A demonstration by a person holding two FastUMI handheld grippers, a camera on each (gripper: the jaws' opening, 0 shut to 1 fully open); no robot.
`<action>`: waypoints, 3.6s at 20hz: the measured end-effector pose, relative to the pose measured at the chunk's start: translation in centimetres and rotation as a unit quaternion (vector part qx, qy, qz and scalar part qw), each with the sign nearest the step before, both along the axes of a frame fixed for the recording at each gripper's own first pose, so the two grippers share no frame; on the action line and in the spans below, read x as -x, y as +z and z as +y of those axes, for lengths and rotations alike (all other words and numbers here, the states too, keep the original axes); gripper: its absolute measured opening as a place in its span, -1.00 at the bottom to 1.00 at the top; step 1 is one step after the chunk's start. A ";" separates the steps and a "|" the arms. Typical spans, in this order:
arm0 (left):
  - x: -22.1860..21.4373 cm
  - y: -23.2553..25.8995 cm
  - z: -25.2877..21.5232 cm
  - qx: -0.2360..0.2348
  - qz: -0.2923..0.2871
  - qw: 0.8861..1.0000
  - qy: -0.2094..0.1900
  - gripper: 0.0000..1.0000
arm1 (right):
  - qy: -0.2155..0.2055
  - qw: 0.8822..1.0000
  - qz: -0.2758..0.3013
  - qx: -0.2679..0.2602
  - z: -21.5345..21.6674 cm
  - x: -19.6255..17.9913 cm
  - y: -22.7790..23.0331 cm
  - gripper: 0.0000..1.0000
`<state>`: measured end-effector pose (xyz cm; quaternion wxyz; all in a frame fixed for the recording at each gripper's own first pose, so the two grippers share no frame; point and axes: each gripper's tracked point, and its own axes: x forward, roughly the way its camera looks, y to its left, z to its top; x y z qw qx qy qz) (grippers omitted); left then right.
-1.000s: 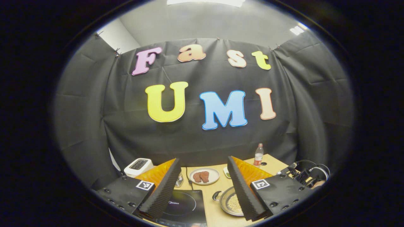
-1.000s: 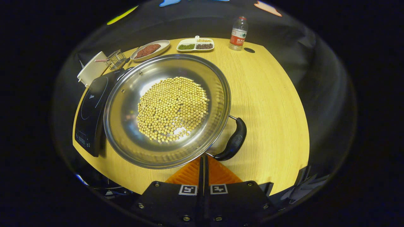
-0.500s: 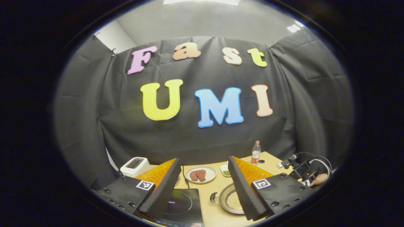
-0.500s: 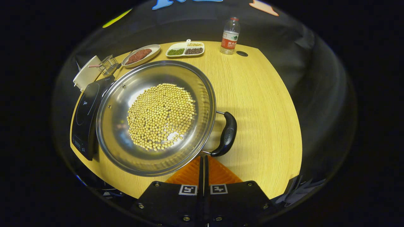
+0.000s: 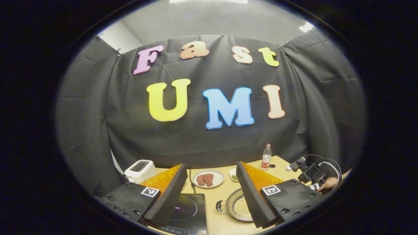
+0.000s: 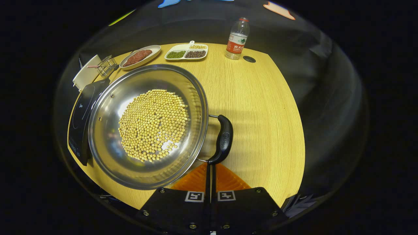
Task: First push the handle of the pot to place it horizontally, then grasp the pot with both hands and set it on the induction cooktop.
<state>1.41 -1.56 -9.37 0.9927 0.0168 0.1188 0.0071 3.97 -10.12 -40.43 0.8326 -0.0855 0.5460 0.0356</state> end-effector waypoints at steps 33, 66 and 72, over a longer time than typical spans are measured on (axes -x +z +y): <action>-6.6 -27.7 -4.0 0.075 0.251 0.963 -0.072 0.96 | -0.066 0.977 -0.186 -0.083 0.5 -4.2 5.9 0.87; -8.5 -39.6 -4.7 0.070 0.353 0.929 -0.090 0.36 | -0.127 0.981 -0.107 -0.103 1.5 -6.7 -2.8 0.34; -8.1 -39.2 -4.5 0.073 0.357 0.927 -0.091 0.26 | -0.129 0.979 -0.098 -0.123 2.0 -5.9 -3.0 0.17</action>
